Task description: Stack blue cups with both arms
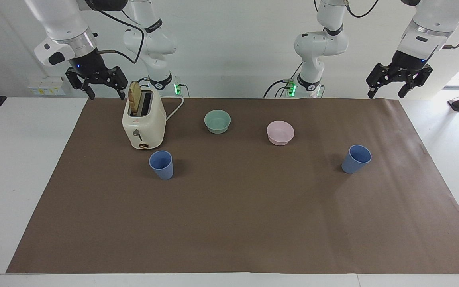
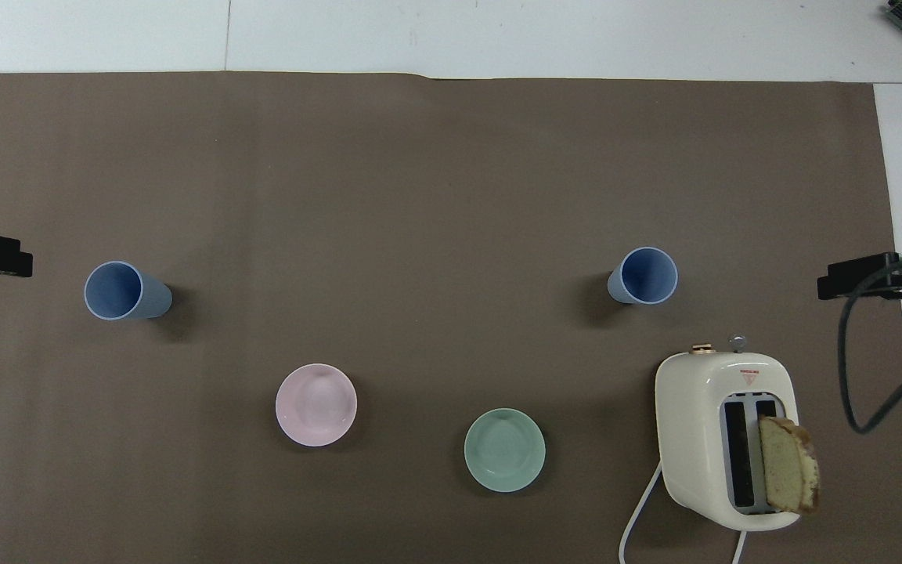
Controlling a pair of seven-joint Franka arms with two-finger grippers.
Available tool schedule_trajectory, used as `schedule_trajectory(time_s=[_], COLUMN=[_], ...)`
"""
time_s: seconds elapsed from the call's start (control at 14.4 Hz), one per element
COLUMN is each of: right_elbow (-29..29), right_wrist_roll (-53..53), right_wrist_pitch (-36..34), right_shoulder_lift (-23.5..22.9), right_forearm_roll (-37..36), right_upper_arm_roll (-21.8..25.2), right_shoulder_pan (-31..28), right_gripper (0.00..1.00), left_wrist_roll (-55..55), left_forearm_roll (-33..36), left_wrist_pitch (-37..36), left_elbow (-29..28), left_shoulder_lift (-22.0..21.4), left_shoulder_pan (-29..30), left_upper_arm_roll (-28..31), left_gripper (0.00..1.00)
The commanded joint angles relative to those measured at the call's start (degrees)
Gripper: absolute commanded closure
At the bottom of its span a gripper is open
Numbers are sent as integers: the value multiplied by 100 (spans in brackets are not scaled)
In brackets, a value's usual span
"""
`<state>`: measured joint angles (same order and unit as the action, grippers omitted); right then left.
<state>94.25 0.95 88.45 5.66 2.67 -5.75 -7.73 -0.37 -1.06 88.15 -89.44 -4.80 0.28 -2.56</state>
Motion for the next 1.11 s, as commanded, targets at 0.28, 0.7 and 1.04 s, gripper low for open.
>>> schedule_trajectory(time_s=[0.28, 0.7, 1.04], right_elbow=[32, 32, 32], right_wrist_roll=[63, 63, 63], right_wrist_pitch=[-3, -3, -3], right_shoulder_lift=[66, 66, 66], right_forearm_roll=[32, 32, 32], right_upper_arm_roll=[-13, -13, -13], right_shoulder_pan=[-18, -18, -18], right_gripper=[0, 0, 0], left_wrist_roll=[28, 28, 28], left_forearm_roll=[53, 53, 53], left_wrist_pitch=[71, 220, 1080], left_elbow=[-135, -179, -976], left_shoulder_lift=[-91, -56, 6], left_shoulder_pan=[-11, 138, 376], left_upper_arm_roll=[45, 72, 80], left_gripper=[0, 0, 0])
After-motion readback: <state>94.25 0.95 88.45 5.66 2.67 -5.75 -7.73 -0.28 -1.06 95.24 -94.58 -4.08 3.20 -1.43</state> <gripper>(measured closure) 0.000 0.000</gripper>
